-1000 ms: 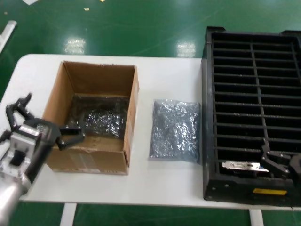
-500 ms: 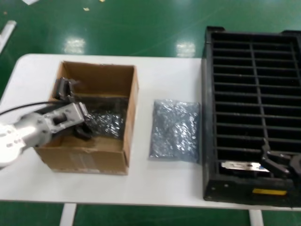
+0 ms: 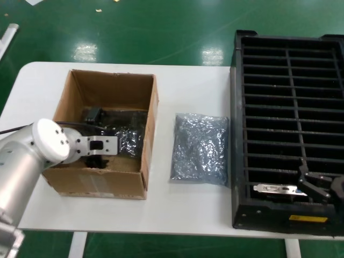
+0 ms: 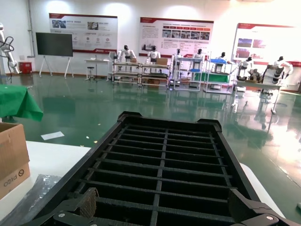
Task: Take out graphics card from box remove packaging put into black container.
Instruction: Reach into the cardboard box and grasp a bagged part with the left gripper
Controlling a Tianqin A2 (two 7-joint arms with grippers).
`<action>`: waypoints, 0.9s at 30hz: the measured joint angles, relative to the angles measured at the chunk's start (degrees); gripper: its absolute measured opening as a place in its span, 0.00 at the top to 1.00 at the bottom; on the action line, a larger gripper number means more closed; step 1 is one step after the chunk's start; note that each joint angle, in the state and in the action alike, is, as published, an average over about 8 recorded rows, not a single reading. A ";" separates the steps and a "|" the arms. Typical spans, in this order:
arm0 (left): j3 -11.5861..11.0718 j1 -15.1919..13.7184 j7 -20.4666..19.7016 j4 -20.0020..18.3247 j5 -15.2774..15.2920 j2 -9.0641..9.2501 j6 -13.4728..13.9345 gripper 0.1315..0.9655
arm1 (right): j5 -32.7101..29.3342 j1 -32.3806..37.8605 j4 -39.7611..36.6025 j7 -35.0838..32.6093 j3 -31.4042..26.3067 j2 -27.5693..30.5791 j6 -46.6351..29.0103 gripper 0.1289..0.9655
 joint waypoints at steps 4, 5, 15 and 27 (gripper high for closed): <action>-1.22 -3.48 9.04 8.53 -4.53 2.51 -4.09 0.02 | 0.00 0.00 0.00 0.00 0.00 0.00 0.00 0.00; -1.77 -4.17 11.40 10.31 -5.79 3.00 -4.96 0.02 | 0.00 0.00 0.00 0.00 0.00 0.00 0.00 0.00; -7.84 -7.38 30.64 19.48 -16.67 5.19 -10.11 0.11 | 0.00 0.00 0.00 0.01 0.00 0.00 0.00 0.00; -8.77 -7.49 36.17 20.78 -21.07 5.13 -10.74 0.35 | -0.01 0.00 0.00 0.01 0.00 0.00 0.00 0.00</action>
